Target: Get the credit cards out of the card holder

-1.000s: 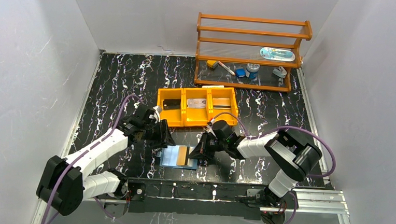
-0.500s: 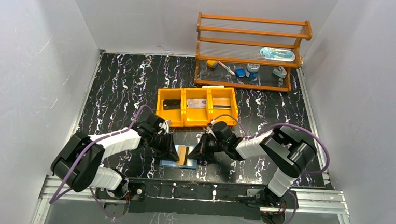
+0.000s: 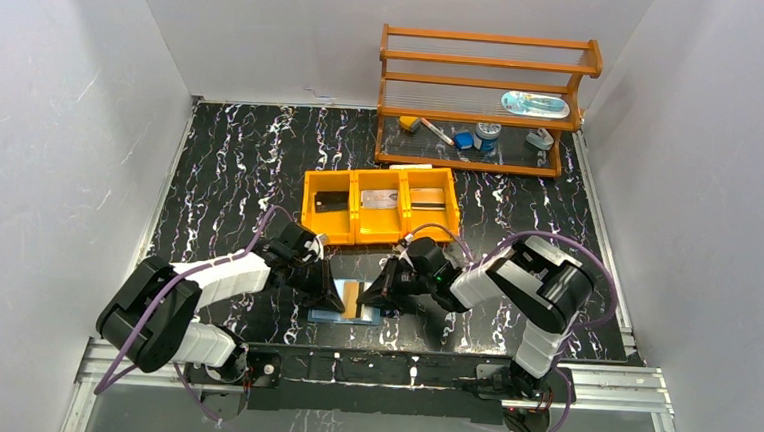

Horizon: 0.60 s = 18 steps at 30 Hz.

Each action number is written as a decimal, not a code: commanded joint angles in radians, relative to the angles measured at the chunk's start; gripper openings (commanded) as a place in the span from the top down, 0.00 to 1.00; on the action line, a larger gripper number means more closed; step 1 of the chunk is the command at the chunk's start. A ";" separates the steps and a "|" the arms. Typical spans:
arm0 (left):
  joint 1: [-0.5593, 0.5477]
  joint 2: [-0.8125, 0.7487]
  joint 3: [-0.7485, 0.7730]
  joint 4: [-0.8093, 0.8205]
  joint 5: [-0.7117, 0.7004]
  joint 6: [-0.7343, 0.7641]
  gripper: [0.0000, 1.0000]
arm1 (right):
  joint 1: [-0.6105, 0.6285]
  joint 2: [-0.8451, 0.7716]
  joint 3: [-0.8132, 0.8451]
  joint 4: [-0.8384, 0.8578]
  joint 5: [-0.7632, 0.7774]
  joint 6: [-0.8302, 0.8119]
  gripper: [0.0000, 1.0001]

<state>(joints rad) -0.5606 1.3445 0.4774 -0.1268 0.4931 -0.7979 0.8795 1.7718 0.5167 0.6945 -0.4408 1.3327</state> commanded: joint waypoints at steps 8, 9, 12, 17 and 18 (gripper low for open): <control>-0.010 -0.292 0.040 -0.234 -0.272 0.036 0.59 | -0.008 -0.345 0.050 -0.449 0.237 -0.260 1.00; -0.007 -0.319 0.059 -0.263 -0.297 0.041 0.53 | -0.014 -0.390 0.064 -0.503 0.255 -0.298 1.00; -0.004 -0.358 0.126 -0.338 -0.354 0.061 0.40 | -0.031 -0.501 0.118 -0.640 0.311 -0.406 1.00; -0.001 -0.370 0.222 -0.417 -0.420 0.082 0.28 | -0.063 -0.623 0.287 -0.937 0.524 -0.651 1.00; 0.000 -0.370 0.237 -0.432 -0.435 0.085 0.26 | -0.066 -0.637 0.324 -0.973 0.583 -0.743 1.00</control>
<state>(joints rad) -0.5686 0.9916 0.6460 -0.4385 0.1524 -0.7441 0.8333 1.2098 0.6895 -0.0124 -0.0990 0.8898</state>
